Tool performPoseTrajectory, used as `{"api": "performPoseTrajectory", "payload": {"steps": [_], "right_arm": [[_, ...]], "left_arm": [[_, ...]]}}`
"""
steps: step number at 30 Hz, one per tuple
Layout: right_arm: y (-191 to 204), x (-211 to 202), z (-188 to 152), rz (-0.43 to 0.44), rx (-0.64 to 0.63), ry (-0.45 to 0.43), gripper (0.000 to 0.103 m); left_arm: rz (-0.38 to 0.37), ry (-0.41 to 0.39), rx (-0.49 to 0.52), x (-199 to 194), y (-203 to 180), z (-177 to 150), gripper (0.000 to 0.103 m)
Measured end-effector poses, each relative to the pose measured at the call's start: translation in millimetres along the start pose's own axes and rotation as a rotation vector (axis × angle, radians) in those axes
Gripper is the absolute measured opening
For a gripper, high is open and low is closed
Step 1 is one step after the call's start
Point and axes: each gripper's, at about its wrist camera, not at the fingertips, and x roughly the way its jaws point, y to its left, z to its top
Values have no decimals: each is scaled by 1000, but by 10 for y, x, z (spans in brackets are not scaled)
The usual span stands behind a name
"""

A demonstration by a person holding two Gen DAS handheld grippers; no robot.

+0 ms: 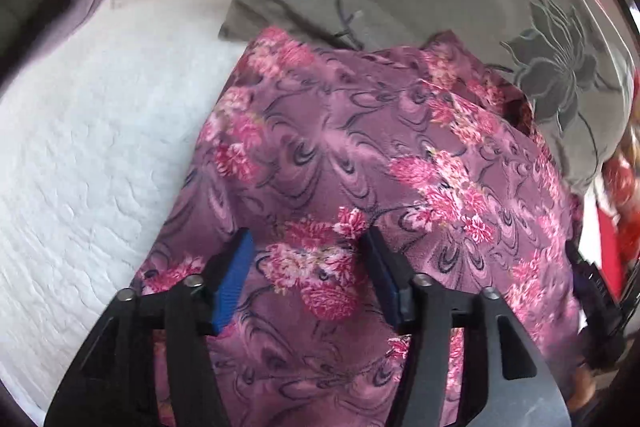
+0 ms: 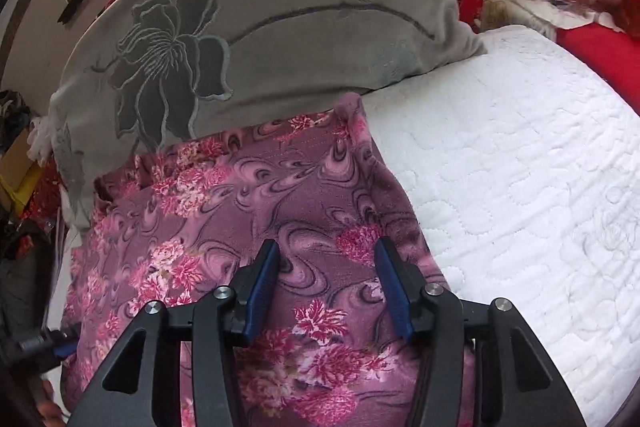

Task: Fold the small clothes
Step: 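Release the folded shirt and smooth it flat with both grippers open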

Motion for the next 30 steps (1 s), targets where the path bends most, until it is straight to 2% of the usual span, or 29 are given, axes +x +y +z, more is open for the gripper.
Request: {"api": "performPoseTrajectory", "payload": {"steps": [6,12,15,16,18,20,23,24,25,28,30], "right_arm": [[140,14,-47,-51,-56,-13,63],[166,13,5,-56,-46,16,68],[135,37,178,-51,-37,98,67],[112,8,263,-62,-13,101,67],[60,-86,366,-113,25,37,67],[-8,-73,462,-172,42,5,67],[-115,255,467,-257,24,137,63],[-104,229,482,-276,-5,98,63],[-81,210,516,-317,-40,97,63],[-151,-34,537,-276,-35,106,56],[-256,-275,461,-217,-18,84,58]], "left_arm": [[-36,-22,-9,-11,44,17,68],[14,-65,42,-19,-81,20,70],[-45,-116,-10,-170,-10,26,70],[-61,-140,-29,-211,27,44,70],[-78,-161,-41,-258,50,41,70],[-49,-143,-28,-197,36,56,70],[36,-85,21,9,-20,64,71],[52,-87,39,47,-36,58,73],[64,-102,50,47,-49,42,73],[72,-106,58,35,-54,36,74],[64,-103,51,34,-29,33,74]]}}
